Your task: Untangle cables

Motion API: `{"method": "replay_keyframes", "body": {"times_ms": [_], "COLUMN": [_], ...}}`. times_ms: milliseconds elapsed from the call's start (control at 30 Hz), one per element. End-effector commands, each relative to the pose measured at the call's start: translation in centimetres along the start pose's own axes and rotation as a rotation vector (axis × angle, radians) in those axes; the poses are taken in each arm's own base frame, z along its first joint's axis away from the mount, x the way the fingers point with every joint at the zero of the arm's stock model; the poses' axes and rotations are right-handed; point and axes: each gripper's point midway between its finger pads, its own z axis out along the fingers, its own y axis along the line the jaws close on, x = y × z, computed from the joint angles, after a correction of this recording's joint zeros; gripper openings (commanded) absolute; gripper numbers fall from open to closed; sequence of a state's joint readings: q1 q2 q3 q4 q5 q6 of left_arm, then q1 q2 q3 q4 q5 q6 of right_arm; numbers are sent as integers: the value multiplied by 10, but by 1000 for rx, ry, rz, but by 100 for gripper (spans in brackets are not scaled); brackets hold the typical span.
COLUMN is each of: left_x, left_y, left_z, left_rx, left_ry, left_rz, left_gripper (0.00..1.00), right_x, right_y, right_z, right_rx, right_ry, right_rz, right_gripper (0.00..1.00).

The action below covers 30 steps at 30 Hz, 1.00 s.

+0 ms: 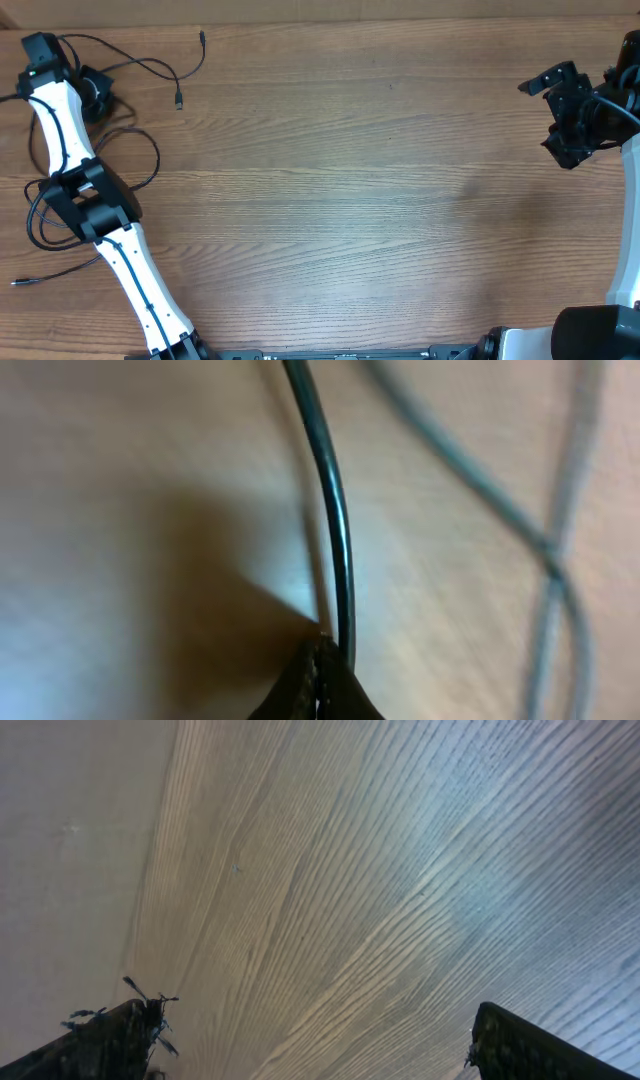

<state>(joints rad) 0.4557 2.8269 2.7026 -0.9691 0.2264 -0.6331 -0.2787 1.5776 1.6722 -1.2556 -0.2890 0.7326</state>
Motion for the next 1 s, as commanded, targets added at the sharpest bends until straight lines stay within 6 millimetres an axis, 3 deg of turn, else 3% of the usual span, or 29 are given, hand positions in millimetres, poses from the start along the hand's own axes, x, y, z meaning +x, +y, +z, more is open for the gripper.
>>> {"method": "replay_keyframes", "body": {"times_ms": [0,133,233,367,467,600,767,833,867,900,933,967], "left_x": [49,43,26,4,-7,-15,-6,-1,2,5,8,11], "left_y": [-27,-37,-43,-38,-20,18,43,64,75,84,95,102], "left_z": [33,20,-3,-36,-55,-75,-72,-69,-68,-66,-64,-61], "left_rx": [141,156,169,128,40,-127,-220,-315,-367,-410,-454,-472], "left_ry": [161,143,104,46,2,-38,6,20,26,33,46,63], "left_rz": [116,116,116,83,44,-40,-17,-8,-8,-8,-17,-22], "left_gripper": [4,4,4,4,4,4,4,4,7,18,39,49], "right_x": [1,0,0,0,0,1,1,2,3,3,3,4], "right_y": [4,4,4,5,5,4,3,2,1,1,1,0], "right_z": [-1,-1,-1,-1,-1,-1,-1,-1,-1,-1,-1,-1], "right_rx": [-13,-14,-14,-17,-17,-13,-10,-7,-5,-2,-1,0], "right_ry": [-3,-4,-5,-7,-7,-3,0,3,5,7,8,9], "right_rz": [-13,-13,-14,-15,-15,-13,-12,-10,-9,-8,-8,-7], "right_gripper": [100,100,100,100,100,100,100,100,100,100,100,100]}}
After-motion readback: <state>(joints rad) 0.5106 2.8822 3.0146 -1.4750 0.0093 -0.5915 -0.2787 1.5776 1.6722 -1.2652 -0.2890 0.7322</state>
